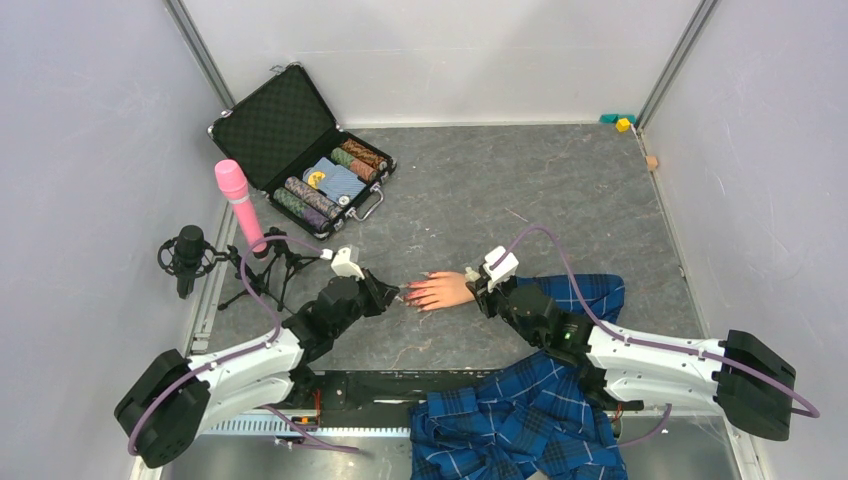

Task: Paint the nails
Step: Paint the nail polish on the nail.

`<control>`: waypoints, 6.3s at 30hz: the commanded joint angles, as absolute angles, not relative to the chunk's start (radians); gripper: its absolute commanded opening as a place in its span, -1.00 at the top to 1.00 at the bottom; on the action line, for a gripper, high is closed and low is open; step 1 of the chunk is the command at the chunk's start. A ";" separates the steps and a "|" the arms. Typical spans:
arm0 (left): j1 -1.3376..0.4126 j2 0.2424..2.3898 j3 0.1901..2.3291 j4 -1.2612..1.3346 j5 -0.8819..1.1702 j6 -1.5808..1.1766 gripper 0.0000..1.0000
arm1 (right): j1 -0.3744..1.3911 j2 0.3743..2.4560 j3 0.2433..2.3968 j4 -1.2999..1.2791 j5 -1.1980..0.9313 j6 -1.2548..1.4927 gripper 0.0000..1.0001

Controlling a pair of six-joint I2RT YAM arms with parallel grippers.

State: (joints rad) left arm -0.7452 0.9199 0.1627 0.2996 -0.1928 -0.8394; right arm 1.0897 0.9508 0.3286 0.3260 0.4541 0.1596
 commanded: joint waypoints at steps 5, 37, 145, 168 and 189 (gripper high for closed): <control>-0.738 0.947 0.167 0.376 -0.244 -0.769 0.96 | 1.084 0.941 0.319 0.396 0.453 0.149 1.00; -0.736 1.033 0.137 0.505 -0.256 -0.790 0.96 | 1.085 0.937 0.299 0.422 0.437 0.149 1.00; -0.715 0.932 0.134 0.344 -0.275 -0.761 0.96 | 1.085 0.910 0.274 0.439 0.435 0.172 1.00; -0.716 0.983 0.142 0.435 -0.261 -0.761 0.96 | 1.085 0.920 0.270 0.448 0.436 0.169 1.00; -0.715 1.039 0.155 0.486 -0.238 -0.758 0.96 | 1.085 0.920 0.265 0.449 0.437 0.172 1.00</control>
State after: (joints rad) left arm -0.7193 1.0328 0.1207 0.4297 -0.2340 -0.7944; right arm 1.0878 0.9264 0.2649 0.3943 0.4282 0.1608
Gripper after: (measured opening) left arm 0.206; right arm 0.286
